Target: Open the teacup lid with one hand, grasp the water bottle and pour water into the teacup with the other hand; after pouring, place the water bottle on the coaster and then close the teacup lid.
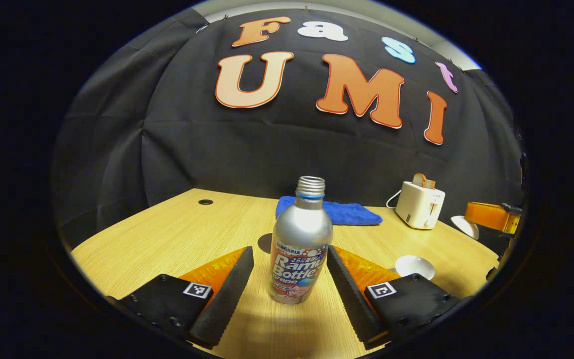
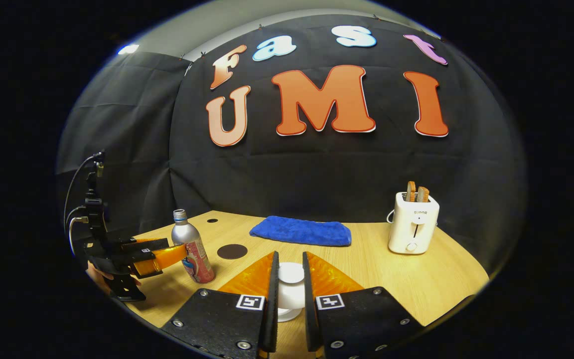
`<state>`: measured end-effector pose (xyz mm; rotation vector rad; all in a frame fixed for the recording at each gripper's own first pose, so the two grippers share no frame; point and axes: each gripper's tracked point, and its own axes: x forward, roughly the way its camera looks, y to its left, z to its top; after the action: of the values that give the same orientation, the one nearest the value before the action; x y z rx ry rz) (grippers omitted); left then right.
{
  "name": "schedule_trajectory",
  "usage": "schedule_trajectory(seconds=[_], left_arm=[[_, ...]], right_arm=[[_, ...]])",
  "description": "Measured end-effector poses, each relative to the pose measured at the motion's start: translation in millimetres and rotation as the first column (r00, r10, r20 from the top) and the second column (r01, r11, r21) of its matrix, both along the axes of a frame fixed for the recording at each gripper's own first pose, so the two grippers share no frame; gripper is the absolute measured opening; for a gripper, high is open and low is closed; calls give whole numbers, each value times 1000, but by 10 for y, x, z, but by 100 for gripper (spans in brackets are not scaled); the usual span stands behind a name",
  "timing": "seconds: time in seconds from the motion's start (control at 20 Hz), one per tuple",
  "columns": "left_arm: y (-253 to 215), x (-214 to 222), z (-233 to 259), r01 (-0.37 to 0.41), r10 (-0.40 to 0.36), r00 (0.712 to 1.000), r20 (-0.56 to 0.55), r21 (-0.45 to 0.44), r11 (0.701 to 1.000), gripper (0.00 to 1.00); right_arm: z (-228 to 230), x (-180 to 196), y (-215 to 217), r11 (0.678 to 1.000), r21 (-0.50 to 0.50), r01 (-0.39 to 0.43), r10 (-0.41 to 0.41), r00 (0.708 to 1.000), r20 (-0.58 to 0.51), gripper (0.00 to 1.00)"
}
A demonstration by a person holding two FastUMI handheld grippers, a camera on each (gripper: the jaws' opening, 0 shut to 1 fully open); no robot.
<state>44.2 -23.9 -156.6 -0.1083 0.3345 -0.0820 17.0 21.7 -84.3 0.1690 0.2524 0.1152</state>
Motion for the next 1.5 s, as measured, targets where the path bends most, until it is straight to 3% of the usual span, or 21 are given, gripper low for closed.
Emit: schedule_trajectory(seconds=[0.2, 0.5, 0.75, 1.0, 1.25, 1.35, 1.5], left_arm=[[-108, 64, -145, 25, -26, 999, -45, -36, 999, 100], [-112, 177, -293, 16, -19, 997, -73, -32, 999, 96], [-53, 223, -285, 4, -2, 997, -82, 22, 1000, 89], [52, 212, -153, 4, 7, 998, -61, 183, 983, 86], [166, 187, 58, 2, -1, 1000, -4, 405, 914, 82], [175, 173, 170, 9, -20, 1000, 17, 497, 868, 86], [164, 200, 295, 20, -61, 997, 45, 620, 785, 83]], right_arm=[[47, -56, -72, 1000, 5, 14, -14, 1000, 9, 23], [102, -85, -180, 999, 2, 35, -35, 999, 19, 23], [98, -138, -313, 998, -6, 57, -57, 998, 20, 23], [135, -169, -403, 997, -10, 77, -77, 997, 29, 23], [147, -223, -506, 995, -24, 102, -101, 994, 41, 23], [160, -239, -557, 993, -29, 113, -111, 993, 45, 23], [172, -260, -616, 992, -27, 124, -123, 991, 51, 23]])
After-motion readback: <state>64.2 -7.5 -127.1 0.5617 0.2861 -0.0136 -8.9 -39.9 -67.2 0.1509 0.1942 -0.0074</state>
